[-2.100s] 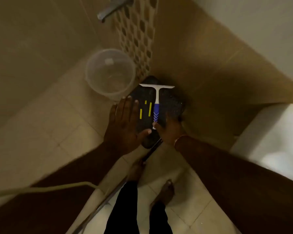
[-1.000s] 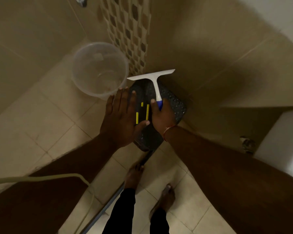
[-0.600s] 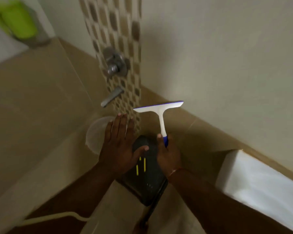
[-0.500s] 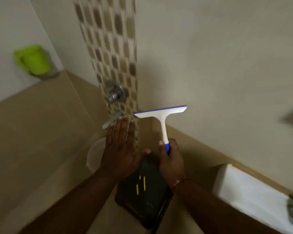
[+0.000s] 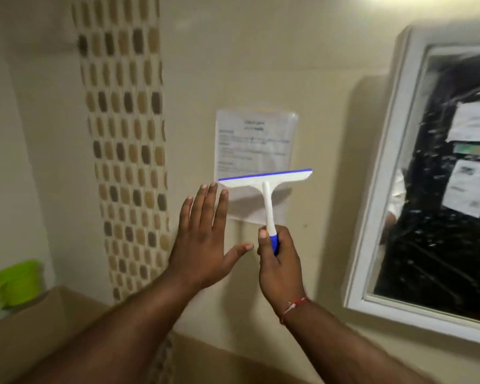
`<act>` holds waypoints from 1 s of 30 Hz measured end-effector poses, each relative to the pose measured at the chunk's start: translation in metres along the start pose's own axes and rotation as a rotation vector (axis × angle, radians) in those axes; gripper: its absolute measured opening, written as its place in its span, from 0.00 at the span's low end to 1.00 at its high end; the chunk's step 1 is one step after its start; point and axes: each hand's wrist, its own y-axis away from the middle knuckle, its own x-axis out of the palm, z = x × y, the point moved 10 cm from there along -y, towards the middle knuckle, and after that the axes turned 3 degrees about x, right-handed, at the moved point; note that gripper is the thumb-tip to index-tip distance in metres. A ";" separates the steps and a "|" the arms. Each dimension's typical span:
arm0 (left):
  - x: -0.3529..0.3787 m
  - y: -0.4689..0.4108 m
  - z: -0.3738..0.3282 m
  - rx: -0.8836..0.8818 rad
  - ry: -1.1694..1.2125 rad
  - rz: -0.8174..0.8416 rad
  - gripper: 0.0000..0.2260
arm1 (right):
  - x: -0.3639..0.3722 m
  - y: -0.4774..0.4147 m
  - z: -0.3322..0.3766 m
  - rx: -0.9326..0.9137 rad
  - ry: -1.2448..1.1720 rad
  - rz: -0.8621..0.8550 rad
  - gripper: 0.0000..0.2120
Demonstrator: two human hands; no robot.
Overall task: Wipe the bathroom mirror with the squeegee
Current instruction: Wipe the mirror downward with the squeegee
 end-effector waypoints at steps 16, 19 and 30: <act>-0.125 -0.194 -0.211 0.284 0.116 -0.265 0.48 | -0.263 -0.019 0.181 -0.213 0.014 -0.336 0.07; -0.126 -0.217 -0.231 0.281 0.120 -0.193 0.50 | -0.297 -0.022 0.183 -0.153 0.014 -0.354 0.09; -0.105 -0.239 -0.236 0.249 0.050 0.013 0.58 | -0.321 -0.035 0.168 -0.017 -0.153 -0.285 0.17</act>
